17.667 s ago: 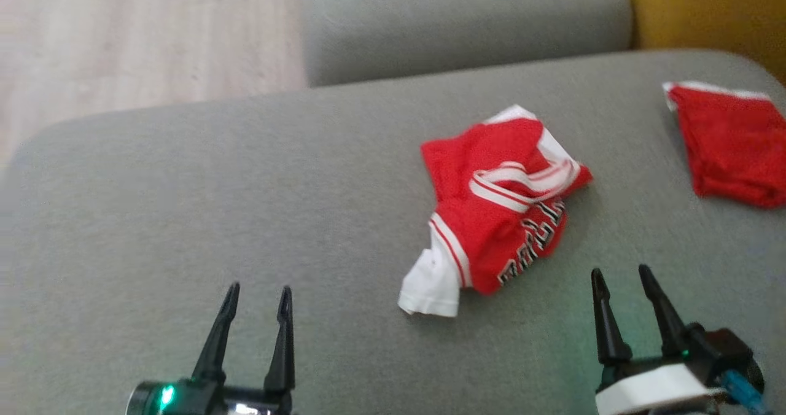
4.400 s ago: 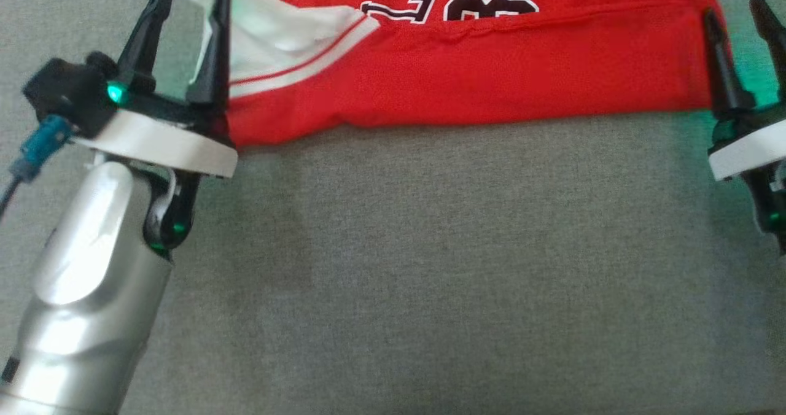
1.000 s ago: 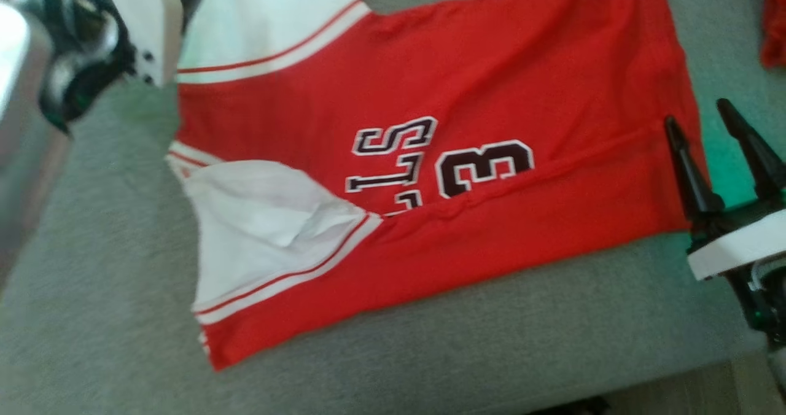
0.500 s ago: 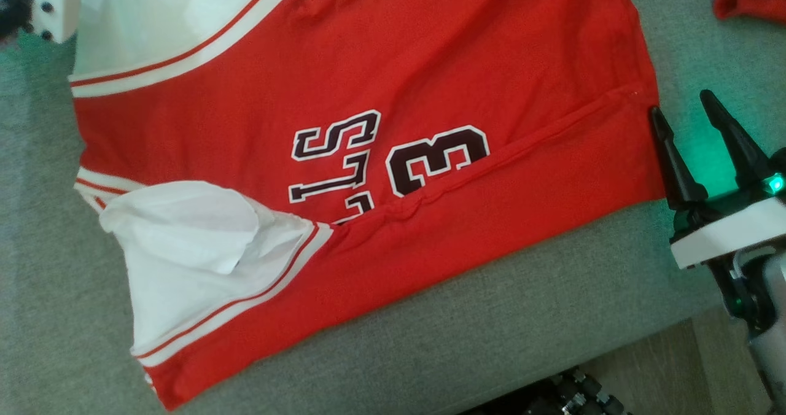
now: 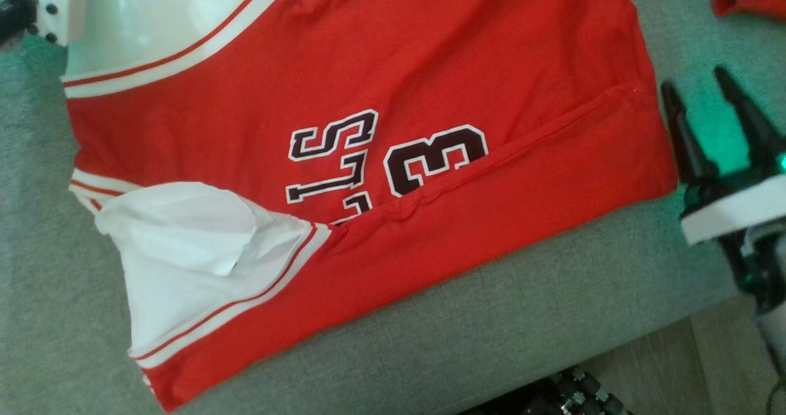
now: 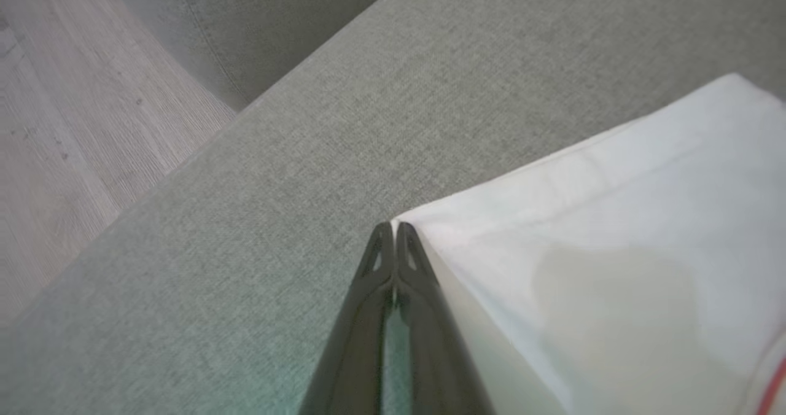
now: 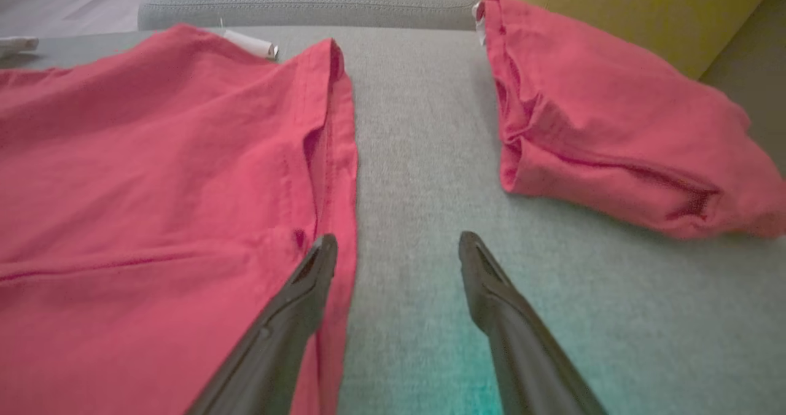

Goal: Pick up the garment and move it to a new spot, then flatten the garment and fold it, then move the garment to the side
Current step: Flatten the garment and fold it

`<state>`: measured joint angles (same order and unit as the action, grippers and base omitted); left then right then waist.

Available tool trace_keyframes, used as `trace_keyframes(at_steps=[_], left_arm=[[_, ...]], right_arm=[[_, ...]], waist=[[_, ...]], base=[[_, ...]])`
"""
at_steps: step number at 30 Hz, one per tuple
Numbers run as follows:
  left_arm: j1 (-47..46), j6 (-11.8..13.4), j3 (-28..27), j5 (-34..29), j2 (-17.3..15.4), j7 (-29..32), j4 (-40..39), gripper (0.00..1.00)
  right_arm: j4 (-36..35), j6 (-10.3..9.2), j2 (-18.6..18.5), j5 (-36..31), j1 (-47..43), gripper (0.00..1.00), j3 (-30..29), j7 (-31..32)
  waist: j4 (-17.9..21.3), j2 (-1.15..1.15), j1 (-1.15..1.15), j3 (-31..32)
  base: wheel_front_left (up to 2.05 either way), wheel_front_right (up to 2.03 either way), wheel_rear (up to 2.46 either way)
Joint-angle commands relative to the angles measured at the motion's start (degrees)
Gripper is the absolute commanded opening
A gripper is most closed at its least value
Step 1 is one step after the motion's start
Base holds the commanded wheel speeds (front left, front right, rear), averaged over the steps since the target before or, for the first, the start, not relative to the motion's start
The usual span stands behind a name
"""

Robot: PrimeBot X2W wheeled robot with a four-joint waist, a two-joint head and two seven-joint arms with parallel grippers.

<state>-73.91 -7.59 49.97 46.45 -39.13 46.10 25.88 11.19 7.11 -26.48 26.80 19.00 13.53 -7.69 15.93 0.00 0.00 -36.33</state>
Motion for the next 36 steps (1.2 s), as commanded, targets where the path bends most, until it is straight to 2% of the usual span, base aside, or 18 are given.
trace_keyframes(at_steps=[1,3,6,10,13,16,23,24,26,27,28,29,30,31,32,33,34,36], left_arm=[[-2.1,0.1,-1.0,0.2,-3.4,-0.9,-1.4,0.00],[-2.6,0.1,-0.2,0.2,-4.0,-2.8,-2.2,0.00],[-3.8,0.1,1.1,-0.2,-4.7,-5.9,-3.1,0.00],[-5.2,0.1,2.9,0.6,-4.7,-7.9,-3.8,0.00],[-6.1,0.1,4.5,1.3,-4.8,-8.3,-4.5,0.00],[-7.1,0.1,6.0,2.1,-4.9,-8.7,-4.8,0.00],[-8.9,0.1,8.4,3.2,-4.9,-9.7,-4.7,0.00],[-9.2,0.1,8.7,3.4,-4.9,-9.9,-4.6,0.00],[-9.7,0.1,9.4,3.7,-4.8,-10.2,-4.4,0.00],[-9.9,0.1,9.7,3.8,-4.8,-10.4,-4.2,0.00],[-10.1,0.1,10.0,4.0,-4.7,-10.6,-4.0,0.00],[-10.3,0.1,10.3,4.1,-4.7,-10.8,-3.9,0.00],[-10.4,0.1,10.5,4.3,-4.6,-11.0,-3.7,0.00],[-10.5,0.1,10.8,4.5,-4.5,-11.2,-3.5,0.00],[-10.7,0.1,11.1,4.7,-4.4,-11.4,-3.3,0.00],[-10.8,0.1,11.3,4.8,-4.4,-11.7,-3.1,0.00],[-10.9,0.1,11.6,5.0,-4.4,-11.9,-2.9,0.00],[-11.0,0.1,12.2,5.3,-4.4,-12.5,-2.6,0.00]], right_arm=[[-1.7,0.37,-2.5,1.0,1.6,1.00,-0.3,0.6],[-2.1,0.37,-2.8,2.7,4.3,1.00,0.1,2.5],[-1.2,0.37,-3.4,6.6,9.9,1.00,2.2,9.0],[2.5,0.37,-4.1,11.4,18.9,1.00,6.7,19.2],[6.0,0.37,-3.4,13.9,25.3,1.00,9.3,24.3],[10.1,0.37,-1.9,16.0,30.3,1.00,11.2,28.1],[17.1,0.37,-0.3,17.0,36.9,1.00,14.5,31.1],[17.9,0.37,0.0,17.3,37.5,0.91,14.9,31.1],[19.2,0.37,0.2,17.7,38.7,0.91,15.6,30.7],[19.8,0.37,0.3,17.9,39.2,0.75,15.9,30.3],[20.3,0.37,0.4,18.3,39.5,0.75,16.2,30.0],[20.8,0.37,0.4,18.8,39.7,0.55,16.4,29.9],[21.4,0.37,0.3,19.0,40.0,0.45,16.8,29.9],[21.8,0.37,0.2,19.2,40.3,0.45,17.2,30.0],[22.3,0.37,0.0,19.3,40.7,0.28,17.5,29.8],[22.8,0.37,-0.2,19.3,41.0,0.21,17.7,29.4],[23.3,0.37,-0.2,19.4,41.3,0.00,18.0,29.1],[24.1,0.37,-0.3,19.7,41.6,0.00,18.5,28.7]], waist=[[-0.3,0.00,0.00,0.3],[-0.6,0.00,0.00,0.7],[-1.1,0.00,0.00,1.2],[-2.3,0.00,0.00,1.7],[-3.1,0.00,0.00,1.6],[-3.9,0.00,0.00,1.4],[-5.1,0.00,0.00,0.9],[-5.2,0.00,0.00,0.9],[-5.4,0.00,0.00,0.9],[-5.5,0.00,0.00,0.9],[-5.5,0.00,0.00,0.9],[-5.6,0.00,0.00,0.9],[-5.7,0.00,0.00,0.9],[-5.8,0.00,0.00,0.9],[-5.9,0.00,0.00,0.9],[-6.0,0.00,0.00,0.8],[-6.1,0.00,0.00,0.8],[-6.2,0.00,0.00,0.9]], base=[[0.00,0.00,0.00],[0.00,0.00,0.00],[0.00,0.00,0.00],[0.00,0.00,0.00],[0.00,0.00,0.00],[0.00,0.00,0.00],[0.00,0.00,0.00],[0.00,0.00,0.00],[0.00,0.00,0.00],[0.00,0.00,0.00],[0.00,0.00,0.00],[0.00,0.00,0.00],[0.00,0.00,0.00],[0.00,0.00,0.00],[0.00,0.00,0.00],[0.00,0.00,0.00],[0.00,0.00,0.00],[0.00,0.00,0.00]])
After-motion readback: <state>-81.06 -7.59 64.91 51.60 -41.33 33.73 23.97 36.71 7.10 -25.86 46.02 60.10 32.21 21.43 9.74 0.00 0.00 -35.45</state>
